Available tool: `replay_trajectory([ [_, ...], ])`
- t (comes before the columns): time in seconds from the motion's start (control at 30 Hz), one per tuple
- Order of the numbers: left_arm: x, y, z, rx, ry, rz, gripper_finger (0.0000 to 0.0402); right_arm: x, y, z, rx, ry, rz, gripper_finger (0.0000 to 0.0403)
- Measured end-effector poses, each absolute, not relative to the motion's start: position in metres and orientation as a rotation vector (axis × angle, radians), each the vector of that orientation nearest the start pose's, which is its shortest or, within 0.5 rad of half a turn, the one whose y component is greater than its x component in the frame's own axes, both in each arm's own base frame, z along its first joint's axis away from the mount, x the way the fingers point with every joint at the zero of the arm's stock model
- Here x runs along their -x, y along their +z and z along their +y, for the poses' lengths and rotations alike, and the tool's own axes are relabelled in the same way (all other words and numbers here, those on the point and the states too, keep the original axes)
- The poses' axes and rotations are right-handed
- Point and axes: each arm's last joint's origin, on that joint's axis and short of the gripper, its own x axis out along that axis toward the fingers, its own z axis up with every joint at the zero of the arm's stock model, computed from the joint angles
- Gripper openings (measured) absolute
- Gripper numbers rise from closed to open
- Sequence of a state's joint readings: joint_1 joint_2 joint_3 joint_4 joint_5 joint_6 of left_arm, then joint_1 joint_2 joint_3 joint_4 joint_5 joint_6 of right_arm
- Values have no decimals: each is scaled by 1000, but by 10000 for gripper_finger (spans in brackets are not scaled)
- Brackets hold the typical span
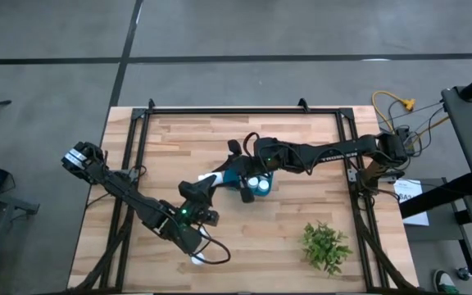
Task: Pick and place pill bottles into a basket
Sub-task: Put the white pill bottle into the blue bin
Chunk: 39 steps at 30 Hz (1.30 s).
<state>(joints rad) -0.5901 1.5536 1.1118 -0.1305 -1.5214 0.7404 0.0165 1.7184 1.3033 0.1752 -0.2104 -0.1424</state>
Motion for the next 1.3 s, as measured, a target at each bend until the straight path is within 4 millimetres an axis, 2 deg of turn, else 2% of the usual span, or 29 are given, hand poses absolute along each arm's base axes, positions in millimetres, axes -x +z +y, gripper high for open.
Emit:
replay_trajectory([
  [0.1,-283,280,-155,-1179,783,623,146,-400,298,11,120,240,226,165],
  [0.3,-282,282,-160,-1059,793,551,255,-400,295,4,127,222,250,164],
  [0.4,-279,282,-164,-1056,782,539,275,-399,293,1,130,204,273,164],
  [0.53,-275,284,-172,-1027,764,505,275,-398,291,-1,173,175,305,164],
  [0.87,-251,295,-188,-867,664,382,240,-393,292,-1,223,216,338,164],
  [1.07,-240,289,-183,-820,643,360,234,-388,301,2,226,272,304,164],
  [1.3,-226,281,-170,-733,654,331,234,-387,302,9,205,374,281,163],
])
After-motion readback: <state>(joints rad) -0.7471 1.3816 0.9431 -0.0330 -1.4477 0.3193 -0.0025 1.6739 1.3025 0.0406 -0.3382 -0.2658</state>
